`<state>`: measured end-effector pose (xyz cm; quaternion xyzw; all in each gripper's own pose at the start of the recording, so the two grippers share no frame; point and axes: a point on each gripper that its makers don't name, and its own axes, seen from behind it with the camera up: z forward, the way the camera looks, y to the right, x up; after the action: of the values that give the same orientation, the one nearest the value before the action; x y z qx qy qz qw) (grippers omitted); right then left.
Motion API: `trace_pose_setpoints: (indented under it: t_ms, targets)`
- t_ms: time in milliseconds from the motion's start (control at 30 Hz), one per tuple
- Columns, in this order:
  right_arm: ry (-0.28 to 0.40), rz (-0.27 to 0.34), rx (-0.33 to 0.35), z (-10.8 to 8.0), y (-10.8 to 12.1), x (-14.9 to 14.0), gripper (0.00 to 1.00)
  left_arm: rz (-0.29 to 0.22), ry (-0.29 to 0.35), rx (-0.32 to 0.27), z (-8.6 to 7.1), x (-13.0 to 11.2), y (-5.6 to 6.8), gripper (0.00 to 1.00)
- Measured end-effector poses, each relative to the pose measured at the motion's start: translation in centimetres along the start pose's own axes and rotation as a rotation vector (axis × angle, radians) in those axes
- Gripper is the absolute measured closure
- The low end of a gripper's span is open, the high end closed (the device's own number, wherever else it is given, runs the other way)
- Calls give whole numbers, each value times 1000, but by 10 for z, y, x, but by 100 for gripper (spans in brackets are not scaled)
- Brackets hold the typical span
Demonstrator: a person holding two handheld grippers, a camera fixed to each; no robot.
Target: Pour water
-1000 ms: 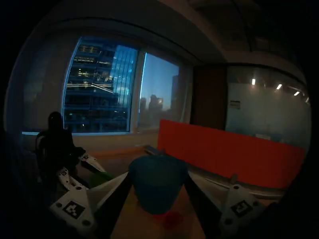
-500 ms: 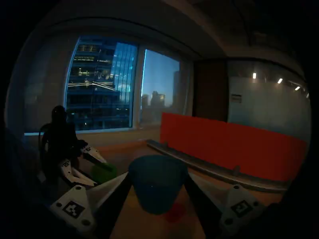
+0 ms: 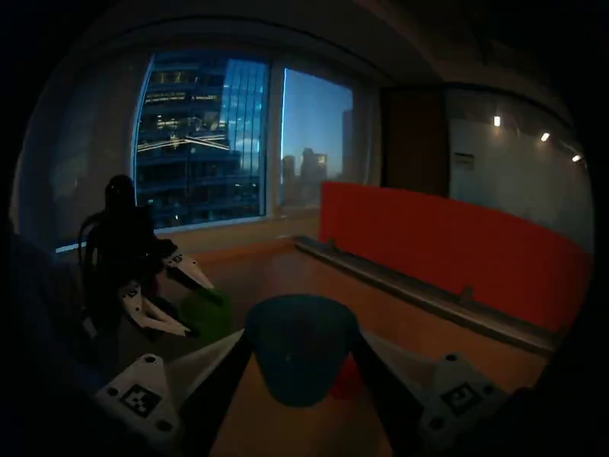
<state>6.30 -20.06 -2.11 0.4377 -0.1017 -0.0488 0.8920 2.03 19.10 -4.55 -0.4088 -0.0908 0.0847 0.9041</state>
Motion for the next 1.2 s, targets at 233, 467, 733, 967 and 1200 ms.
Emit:
trace_pose_setpoints:
  t_ms: [233,467,733,967,1200]
  targets:
    - [-51,3,21,5,-1,-20,7,1,-54,-23,7,-18,2,15]
    - [-105,-1,47,11,-2,-43,7,15,-114,-43,18,-38,6,15]
    - [-180,-27,80,18,-4,-72,7,16,-162,-69,26,-56,11,15]
    - [-240,-34,104,23,-7,-96,6,21,-204,-92,32,-72,16,15]
    - [-281,-43,120,30,-9,-113,6,23,-239,-110,38,-87,18,15]
